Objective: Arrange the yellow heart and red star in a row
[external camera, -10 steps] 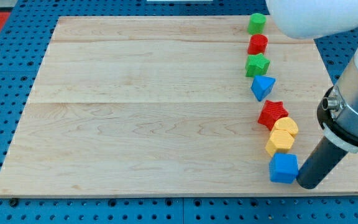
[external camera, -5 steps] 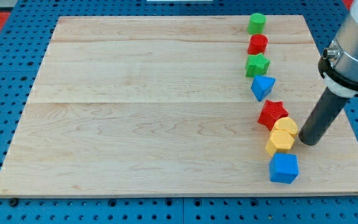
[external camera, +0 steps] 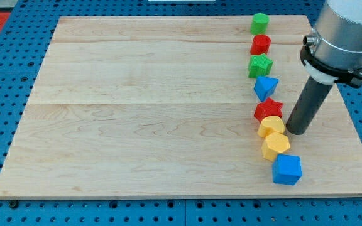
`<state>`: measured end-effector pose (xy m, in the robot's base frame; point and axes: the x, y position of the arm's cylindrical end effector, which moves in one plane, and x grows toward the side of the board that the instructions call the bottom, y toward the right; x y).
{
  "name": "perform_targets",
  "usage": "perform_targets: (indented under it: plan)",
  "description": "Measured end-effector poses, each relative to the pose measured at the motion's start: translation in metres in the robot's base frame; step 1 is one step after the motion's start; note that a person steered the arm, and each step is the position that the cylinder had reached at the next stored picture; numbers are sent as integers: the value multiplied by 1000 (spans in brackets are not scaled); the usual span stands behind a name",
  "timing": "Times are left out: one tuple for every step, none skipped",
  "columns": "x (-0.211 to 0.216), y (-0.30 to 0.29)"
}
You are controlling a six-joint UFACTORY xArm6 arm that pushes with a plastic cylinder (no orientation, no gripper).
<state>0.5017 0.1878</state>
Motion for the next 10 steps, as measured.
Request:
perform_targets:
  plan:
    - [-10,-8]
    - [-18,-21]
    - [-22,-21]
    - [-38,-18]
    - [-38,-4]
    - [-21,42]
    - [-35,93]
    - [-92,158]
    - [-101,158]
    - [-104,157]
